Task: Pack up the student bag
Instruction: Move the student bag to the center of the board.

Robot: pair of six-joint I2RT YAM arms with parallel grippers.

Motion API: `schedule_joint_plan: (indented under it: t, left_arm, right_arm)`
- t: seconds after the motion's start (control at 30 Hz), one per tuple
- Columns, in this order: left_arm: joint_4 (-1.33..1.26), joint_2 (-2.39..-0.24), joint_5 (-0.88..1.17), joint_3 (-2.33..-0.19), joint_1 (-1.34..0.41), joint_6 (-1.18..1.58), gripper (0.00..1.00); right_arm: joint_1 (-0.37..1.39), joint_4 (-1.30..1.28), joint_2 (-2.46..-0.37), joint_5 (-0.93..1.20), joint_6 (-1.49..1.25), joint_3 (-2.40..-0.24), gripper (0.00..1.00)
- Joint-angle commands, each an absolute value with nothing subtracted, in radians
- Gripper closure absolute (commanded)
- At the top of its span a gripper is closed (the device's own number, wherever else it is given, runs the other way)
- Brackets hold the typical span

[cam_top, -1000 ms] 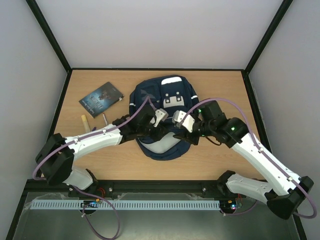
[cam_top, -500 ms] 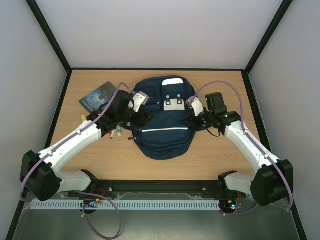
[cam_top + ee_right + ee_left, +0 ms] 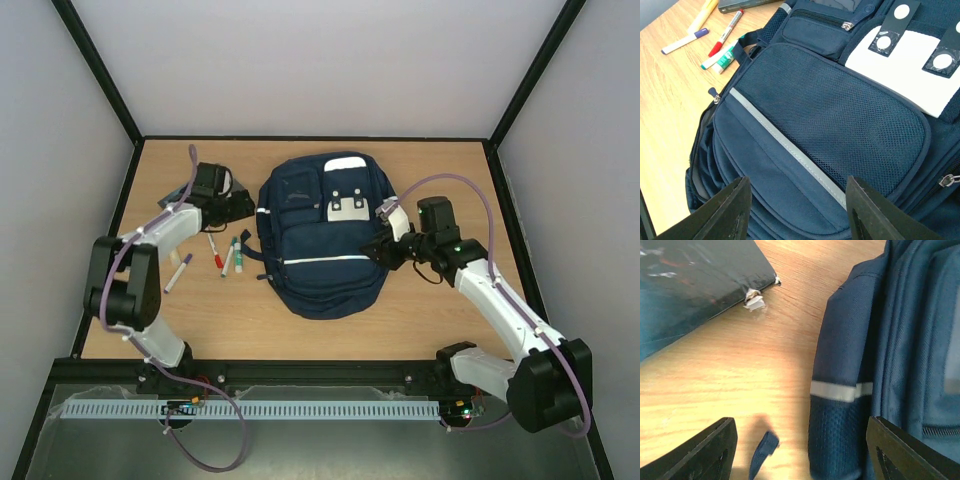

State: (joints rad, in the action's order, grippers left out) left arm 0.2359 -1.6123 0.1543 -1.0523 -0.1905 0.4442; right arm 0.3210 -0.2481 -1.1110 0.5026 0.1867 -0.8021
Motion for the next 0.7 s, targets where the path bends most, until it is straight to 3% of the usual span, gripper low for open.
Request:
schedule_joint_plan:
  t: [0.0, 0.27, 0.67]
  left_arm:
    - [0.196, -1.736, 0.181, -1.147, -0.198, 0.511, 0.26]
    - [0.145, -1.912, 0.267, -1.195, -0.242, 0.517, 0.26]
    - [0.158, -2.057, 0.297, -1.365, -0.471, 0.483, 0.29]
  right_arm:
    - [0.321, -0.237, -1.070, 0.536, 0.191, -0.788, 0.47]
    - [0.321, -0.247, -1.080, 0.538, 0.214, -0.784, 0.45]
    - [0.319, -0.252, -1.083, 0.534, 0.225, -0.779, 0.44]
